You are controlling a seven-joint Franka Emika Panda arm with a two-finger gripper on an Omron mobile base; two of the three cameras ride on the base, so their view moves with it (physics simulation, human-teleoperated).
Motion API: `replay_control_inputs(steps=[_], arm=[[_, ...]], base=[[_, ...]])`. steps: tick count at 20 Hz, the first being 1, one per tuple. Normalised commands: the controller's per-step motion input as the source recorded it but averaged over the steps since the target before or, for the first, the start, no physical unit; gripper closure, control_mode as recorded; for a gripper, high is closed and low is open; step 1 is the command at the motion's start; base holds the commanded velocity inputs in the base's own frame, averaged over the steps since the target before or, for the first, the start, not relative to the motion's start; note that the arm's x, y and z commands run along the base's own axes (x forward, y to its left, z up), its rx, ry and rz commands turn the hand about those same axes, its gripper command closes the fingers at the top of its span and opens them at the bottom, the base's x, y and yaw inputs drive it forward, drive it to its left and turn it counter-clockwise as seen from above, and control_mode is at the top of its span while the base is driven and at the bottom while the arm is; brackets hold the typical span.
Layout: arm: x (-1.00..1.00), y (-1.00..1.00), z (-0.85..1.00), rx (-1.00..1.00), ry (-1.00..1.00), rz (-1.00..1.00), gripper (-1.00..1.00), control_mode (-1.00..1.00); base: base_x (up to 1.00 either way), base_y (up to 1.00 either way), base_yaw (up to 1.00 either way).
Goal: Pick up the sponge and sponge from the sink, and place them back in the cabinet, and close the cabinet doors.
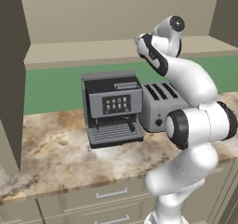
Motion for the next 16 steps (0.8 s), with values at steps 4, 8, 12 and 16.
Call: replay_control_inputs(steps=[4, 8, 12, 16], arm=[[-0.33, 0.00, -0.12, 0.00, 0.00, 0.00, -1.00, -1.00], [-0.36, 0.00, -0.09, 0.00, 0.00, 0.00, -1.00, -1.00], [-0.37, -0.01, 0.00, 0.00, 0.00, 0.00, -1.00, -1.00], [-0.39, -0.06, 0.00, 0.00, 0.00, 0.00, -1.00, -1.00]], base=[[0.00, 0.00, 0.00], [0.00, 0.00, 0.00], [0.00, 0.00, 0.00], [0.00, 0.00, 0.00]])
